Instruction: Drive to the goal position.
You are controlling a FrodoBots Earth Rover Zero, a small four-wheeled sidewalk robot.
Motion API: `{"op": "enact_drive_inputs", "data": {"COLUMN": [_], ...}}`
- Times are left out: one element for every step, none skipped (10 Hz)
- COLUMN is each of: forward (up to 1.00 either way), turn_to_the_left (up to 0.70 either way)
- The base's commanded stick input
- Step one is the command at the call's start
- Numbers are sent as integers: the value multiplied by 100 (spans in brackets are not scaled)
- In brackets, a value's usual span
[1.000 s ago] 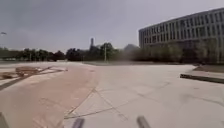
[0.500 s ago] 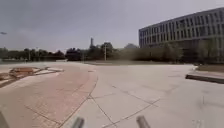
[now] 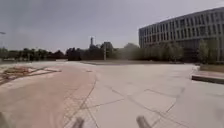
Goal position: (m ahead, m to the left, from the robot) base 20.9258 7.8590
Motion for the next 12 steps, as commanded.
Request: {"op": "enact_drive_inputs", "data": {"forward": [70, 70, 70, 70, 70, 70, 70, 70, 70, 70, 70, 70], "turn_to_the_left": [27, 27, 27, 27, 18, 1, 0, 0, 0, 0, 0, 0]}}
